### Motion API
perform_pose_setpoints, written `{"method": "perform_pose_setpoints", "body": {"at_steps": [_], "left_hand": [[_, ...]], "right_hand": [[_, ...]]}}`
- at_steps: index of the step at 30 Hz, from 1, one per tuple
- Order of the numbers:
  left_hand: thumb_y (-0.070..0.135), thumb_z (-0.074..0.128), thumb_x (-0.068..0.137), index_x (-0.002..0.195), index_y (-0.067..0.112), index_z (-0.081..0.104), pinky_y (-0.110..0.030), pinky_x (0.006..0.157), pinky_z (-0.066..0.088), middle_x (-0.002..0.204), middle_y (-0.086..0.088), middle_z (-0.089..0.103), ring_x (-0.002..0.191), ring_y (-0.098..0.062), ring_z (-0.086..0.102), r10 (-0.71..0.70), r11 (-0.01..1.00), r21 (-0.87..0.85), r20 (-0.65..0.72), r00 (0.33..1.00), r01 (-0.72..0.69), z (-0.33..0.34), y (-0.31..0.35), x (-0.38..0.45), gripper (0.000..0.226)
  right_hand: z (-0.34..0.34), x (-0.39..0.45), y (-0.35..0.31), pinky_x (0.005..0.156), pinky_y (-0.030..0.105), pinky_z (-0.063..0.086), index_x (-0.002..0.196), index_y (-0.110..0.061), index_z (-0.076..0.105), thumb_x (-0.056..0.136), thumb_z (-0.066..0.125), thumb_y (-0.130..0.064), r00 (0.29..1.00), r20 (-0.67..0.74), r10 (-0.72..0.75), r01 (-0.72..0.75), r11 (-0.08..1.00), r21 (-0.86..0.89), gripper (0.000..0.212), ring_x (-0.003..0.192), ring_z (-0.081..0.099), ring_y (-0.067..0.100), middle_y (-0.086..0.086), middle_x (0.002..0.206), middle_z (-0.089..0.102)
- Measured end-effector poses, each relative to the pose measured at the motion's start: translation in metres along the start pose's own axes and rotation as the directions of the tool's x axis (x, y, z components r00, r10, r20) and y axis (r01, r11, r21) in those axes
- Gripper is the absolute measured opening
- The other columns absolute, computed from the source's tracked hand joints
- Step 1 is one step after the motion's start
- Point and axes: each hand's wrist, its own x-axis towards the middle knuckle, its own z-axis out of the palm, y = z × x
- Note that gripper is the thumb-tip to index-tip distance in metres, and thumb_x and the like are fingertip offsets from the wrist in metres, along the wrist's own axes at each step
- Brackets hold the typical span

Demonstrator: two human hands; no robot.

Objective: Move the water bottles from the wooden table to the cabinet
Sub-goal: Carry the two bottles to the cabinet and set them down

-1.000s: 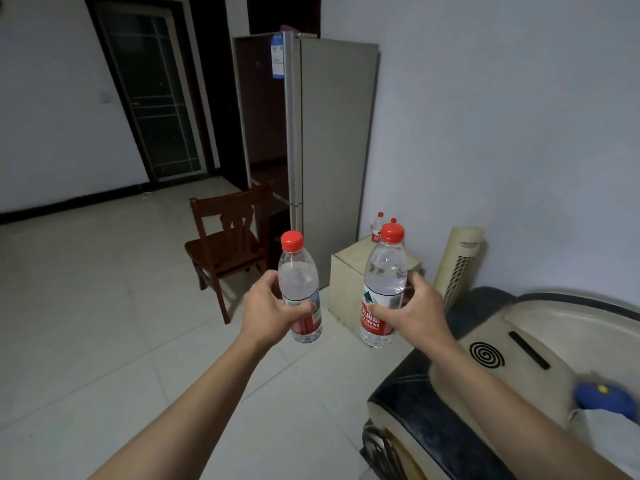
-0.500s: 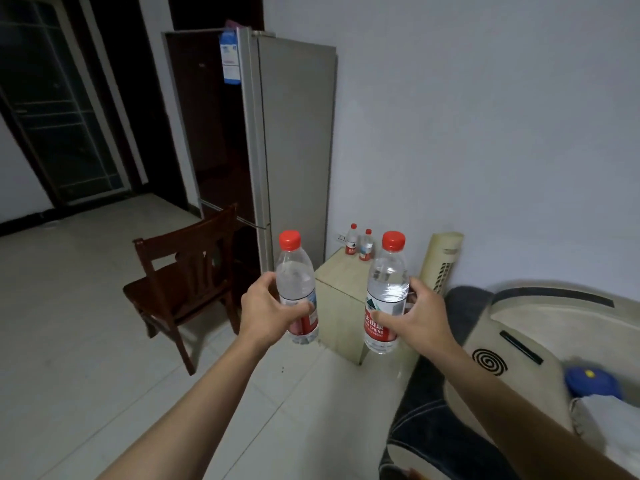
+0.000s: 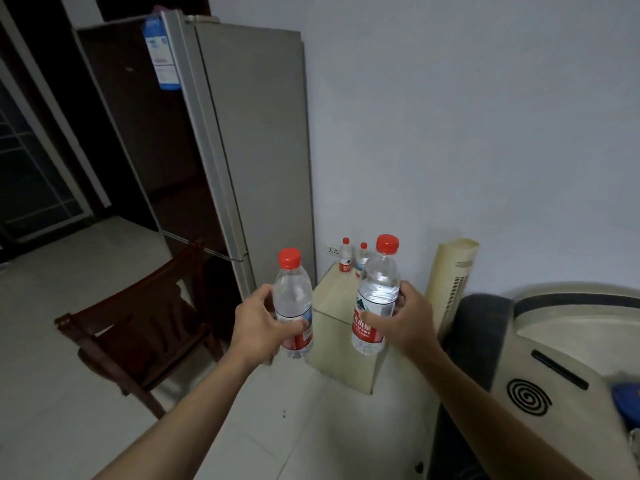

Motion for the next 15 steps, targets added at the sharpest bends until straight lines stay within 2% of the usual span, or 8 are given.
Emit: {"method": "perform_pose_setpoints", "body": {"at_steps": [2, 4, 9, 12, 15], "left_hand": [[0.016, 0.091, 0.059, 0.107, 0.030, 0.063, -0.024, 0.074, 0.056, 0.100, 0.012, 0.070, 0.091, -0.005, 0.068, 0.000, 1.000, -0.006, 0.002, 1.000, 0.000, 0.000, 0.001, 0.031, 0.057], [0.011, 0.091, 0.060, 0.105, 0.030, 0.063, -0.025, 0.074, 0.056, 0.099, 0.012, 0.070, 0.091, -0.006, 0.068, -0.004, 1.000, -0.028, 0.007, 1.000, 0.004, 0.002, 0.002, 0.060, 0.056], [0.007, 0.092, 0.056, 0.096, 0.030, 0.064, -0.036, 0.078, 0.061, 0.095, 0.006, 0.073, 0.088, -0.013, 0.071, -0.010, 0.996, -0.093, 0.039, 0.999, 0.014, 0.014, -0.001, 0.130, 0.054], [0.010, 0.092, 0.051, 0.098, 0.025, 0.065, -0.039, 0.079, 0.062, 0.093, 0.003, 0.075, 0.088, -0.017, 0.073, -0.010, 0.991, -0.132, 0.082, 0.997, 0.021, 0.024, -0.007, 0.170, 0.056], [0.005, 0.093, 0.055, 0.103, 0.023, 0.065, -0.038, 0.079, 0.061, 0.097, 0.003, 0.074, 0.090, -0.017, 0.072, 0.015, 0.987, -0.162, 0.157, 0.988, 0.011, 0.034, -0.015, 0.210, 0.058]], "right_hand": [[0.008, 0.029, 0.003, 0.079, 0.035, 0.059, 0.113, -0.015, 0.059, 0.059, 0.091, -0.026, 1.000, -0.006, -0.014, 0.014, 1.000, -0.015, 0.064, 0.091, 0.068, 0.019, -0.002, 0.102, 0.068], [0.013, 0.054, 0.004, 0.077, 0.034, 0.059, 0.112, -0.015, 0.058, 0.058, 0.091, -0.030, 0.999, -0.014, -0.035, 0.035, 0.999, -0.038, 0.065, 0.090, 0.068, 0.018, -0.001, 0.102, 0.068], [0.021, 0.103, 0.006, 0.070, 0.014, 0.046, 0.111, -0.017, 0.056, 0.062, 0.090, -0.026, 0.999, -0.042, -0.032, 0.029, 0.997, -0.077, 0.060, 0.088, 0.063, 0.011, -0.005, 0.099, 0.063], [0.029, 0.130, 0.010, 0.074, 0.016, 0.045, 0.118, -0.015, 0.055, 0.065, 0.089, -0.030, 0.997, -0.078, -0.020, 0.011, 0.993, -0.116, 0.065, 0.093, 0.061, 0.013, -0.006, 0.104, 0.061], [0.038, 0.154, 0.009, 0.078, 0.023, 0.050, 0.120, -0.013, 0.054, 0.066, 0.088, -0.027, 0.991, -0.130, 0.008, -0.024, 0.993, -0.119, 0.066, 0.098, 0.062, 0.017, 0.000, 0.110, 0.063]]}}
